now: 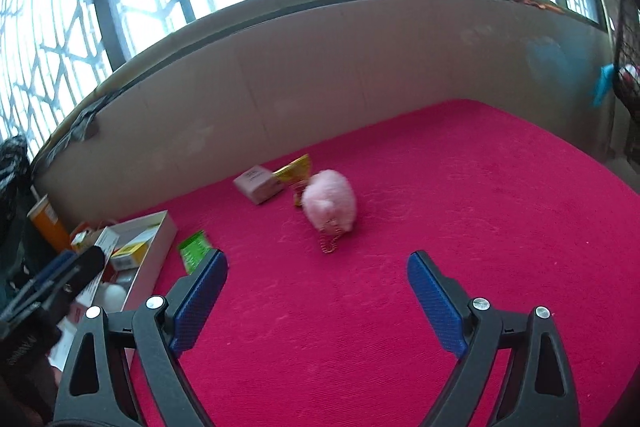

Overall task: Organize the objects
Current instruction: 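Move both open tools toward the green snack wrapper and pink plush toy, then grasp the pink plush toy with the right tool while the left tool grasps the green snack wrapper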

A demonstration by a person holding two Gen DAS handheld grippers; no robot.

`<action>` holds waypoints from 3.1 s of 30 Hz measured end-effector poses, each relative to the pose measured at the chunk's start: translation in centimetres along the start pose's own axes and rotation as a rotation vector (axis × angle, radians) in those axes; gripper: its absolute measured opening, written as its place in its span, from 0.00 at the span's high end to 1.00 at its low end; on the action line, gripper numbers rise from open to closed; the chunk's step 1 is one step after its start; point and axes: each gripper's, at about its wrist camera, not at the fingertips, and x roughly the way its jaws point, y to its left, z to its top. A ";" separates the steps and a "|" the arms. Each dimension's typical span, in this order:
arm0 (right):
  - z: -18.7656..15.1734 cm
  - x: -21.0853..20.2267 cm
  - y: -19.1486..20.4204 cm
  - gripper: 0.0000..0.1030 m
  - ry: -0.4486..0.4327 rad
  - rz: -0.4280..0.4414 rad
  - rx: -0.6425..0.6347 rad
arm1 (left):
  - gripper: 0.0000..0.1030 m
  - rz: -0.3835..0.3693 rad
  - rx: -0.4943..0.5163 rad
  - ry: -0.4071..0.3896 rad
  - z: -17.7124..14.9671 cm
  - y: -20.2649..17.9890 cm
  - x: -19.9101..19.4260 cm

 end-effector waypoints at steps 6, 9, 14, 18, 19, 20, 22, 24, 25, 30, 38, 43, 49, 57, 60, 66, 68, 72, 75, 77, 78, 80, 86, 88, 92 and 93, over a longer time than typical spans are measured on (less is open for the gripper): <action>1.7 0.9 -1.0 0.08 -0.010 0.007 -0.016 | 0.12 0.014 -0.103 0.196 -0.5 -0.6 6.1; 2.9 1.8 -1.1 0.08 -0.017 0.010 -0.031 | 0.12 0.095 -0.133 0.261 -0.9 -0.9 9.0; 4.1 5.4 -1.5 0.08 0.031 -0.011 -0.051 | 0.12 0.227 -0.126 0.288 -0.4 -2.1 12.5; 3.9 8.7 -1.9 0.08 0.104 -0.010 -0.044 | 0.12 0.309 -0.107 0.327 -0.6 -2.7 14.4; 3.9 9.5 -2.0 0.08 0.118 -0.007 -0.042 | 0.12 0.323 -0.100 0.333 -0.8 -2.8 14.7; 3.9 10.1 -2.0 0.08 0.127 -0.008 -0.046 | 0.12 0.346 -0.087 0.335 -1.0 -2.9 15.0; 3.9 11.3 -1.7 0.08 0.135 -0.016 -0.068 | 0.12 0.380 -0.066 0.337 -1.3 -3.0 15.4; 3.7 12.6 -1.2 0.08 0.152 -0.019 -0.097 | 0.12 0.406 -0.061 0.334 -1.4 -2.8 15.7; 3.6 13.5 -0.9 0.08 0.170 -0.011 -0.111 | 0.12 0.414 -0.060 0.335 -1.3 -2.9 16.0; 3.3 16.1 -0.5 0.08 0.248 0.018 -0.101 | 0.12 0.461 -0.072 0.346 -0.8 -2.2 17.2; 3.6 17.3 -0.9 0.15 0.275 0.009 -0.072 | 0.12 0.473 -0.058 0.356 -0.1 -2.5 18.9; 3.7 17.7 -0.6 0.27 0.287 0.023 -0.094 | 0.12 0.464 -0.054 0.356 -0.1 -2.3 18.6; 3.5 17.9 -0.2 0.32 0.293 0.006 -0.114 | 0.10 0.507 -0.086 0.353 -0.3 -1.6 17.8; 3.6 18.2 -0.1 0.32 0.300 -0.023 -0.143 | 0.10 0.563 -0.143 0.363 0.1 -0.5 17.9; 3.6 18.2 0.0 0.33 0.299 -0.017 -0.135 | 0.10 0.566 -0.177 0.384 0.6 -0.6 18.4; 3.6 17.8 -0.6 0.53 0.285 -0.035 -0.106 | 0.10 0.578 -0.293 0.472 1.9 -0.1 19.4; 3.6 17.6 -0.8 0.54 0.286 -0.032 -0.116 | 0.09 0.593 -0.323 0.481 2.3 -0.2 19.9; 3.6 17.6 -0.8 0.55 0.290 -0.023 -0.141 | 0.09 0.596 -0.383 0.524 3.4 0.1 21.2; 3.6 17.5 -0.6 0.55 0.293 -0.013 -0.136 | 0.09 0.575 -0.432 0.569 4.1 0.9 22.0; 3.7 17.4 -0.9 0.55 0.292 -0.010 -0.132 | 0.09 0.562 -0.438 0.575 4.3 1.1 22.3; 3.7 17.4 -0.9 0.55 0.292 -0.009 -0.130 | 0.09 0.555 -0.427 0.566 4.4 1.0 22.3; 3.6 17.2 -1.0 0.55 0.289 -0.008 -0.125 | 0.10 0.541 -0.394 0.540 4.4 0.6 22.1; 3.4 16.7 -1.3 0.55 0.285 -0.002 -0.096 | 0.47 0.445 -0.279 0.489 4.7 -1.4 21.2; 3.4 16.6 -1.4 0.55 0.283 -0.001 -0.090 | 0.57 0.427 -0.250 0.479 4.7 -2.0 20.9; 3.2 16.4 -1.5 0.55 0.281 0.001 -0.084 | 0.61 0.394 -0.214 0.451 4.7 -2.5 20.4; 3.1 16.3 -1.5 0.55 0.281 0.003 -0.084 | 0.61 0.386 -0.211 0.445 4.7 -2.5 20.2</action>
